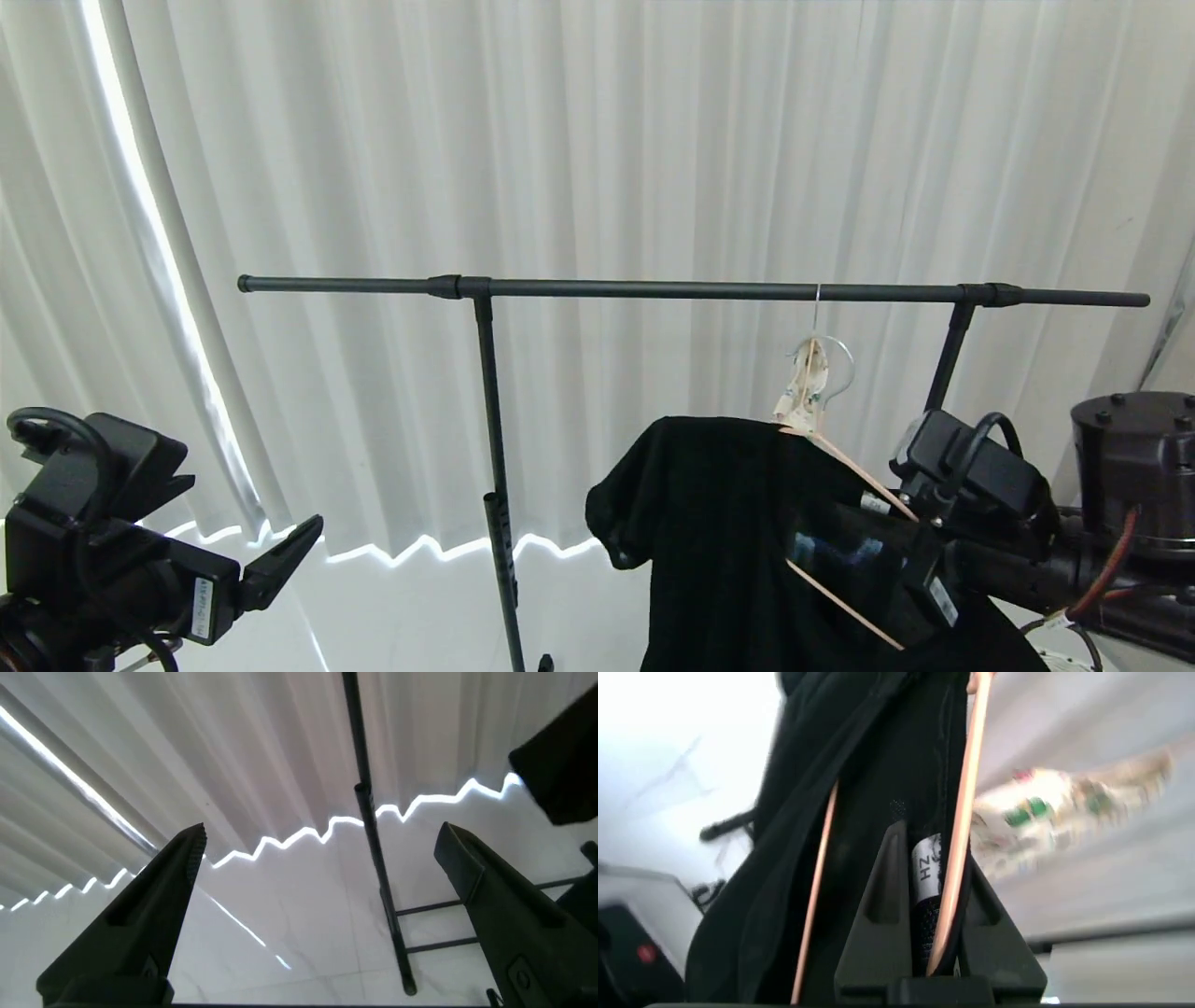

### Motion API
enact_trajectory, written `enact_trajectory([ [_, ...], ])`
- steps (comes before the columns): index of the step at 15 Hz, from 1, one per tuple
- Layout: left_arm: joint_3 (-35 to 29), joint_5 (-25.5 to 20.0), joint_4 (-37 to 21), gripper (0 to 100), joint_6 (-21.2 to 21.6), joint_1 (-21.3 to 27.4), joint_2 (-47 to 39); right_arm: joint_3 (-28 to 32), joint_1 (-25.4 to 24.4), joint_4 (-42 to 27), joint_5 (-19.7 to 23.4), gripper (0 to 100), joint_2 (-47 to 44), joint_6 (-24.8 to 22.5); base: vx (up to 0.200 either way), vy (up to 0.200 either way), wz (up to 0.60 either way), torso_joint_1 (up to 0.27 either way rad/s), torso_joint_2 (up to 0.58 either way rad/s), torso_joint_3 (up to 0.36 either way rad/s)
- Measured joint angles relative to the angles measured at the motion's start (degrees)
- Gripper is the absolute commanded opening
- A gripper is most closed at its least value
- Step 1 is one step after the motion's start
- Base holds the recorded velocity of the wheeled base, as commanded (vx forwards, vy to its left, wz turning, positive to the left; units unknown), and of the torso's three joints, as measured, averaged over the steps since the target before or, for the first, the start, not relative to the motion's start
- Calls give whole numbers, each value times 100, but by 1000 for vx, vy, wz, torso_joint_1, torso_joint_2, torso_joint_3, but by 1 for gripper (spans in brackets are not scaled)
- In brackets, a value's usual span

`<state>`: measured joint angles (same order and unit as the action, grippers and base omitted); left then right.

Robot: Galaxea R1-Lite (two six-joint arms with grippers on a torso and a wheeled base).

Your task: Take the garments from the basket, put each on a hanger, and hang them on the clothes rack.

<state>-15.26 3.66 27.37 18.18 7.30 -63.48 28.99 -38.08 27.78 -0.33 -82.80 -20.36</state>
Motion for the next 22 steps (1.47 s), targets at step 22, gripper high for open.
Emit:
enact_trajectory([
  [22,-28,-13,0,100,249,16,6,2382,-310,-714,-757,0,-1463,589,100,0,0,1,1,1],
])
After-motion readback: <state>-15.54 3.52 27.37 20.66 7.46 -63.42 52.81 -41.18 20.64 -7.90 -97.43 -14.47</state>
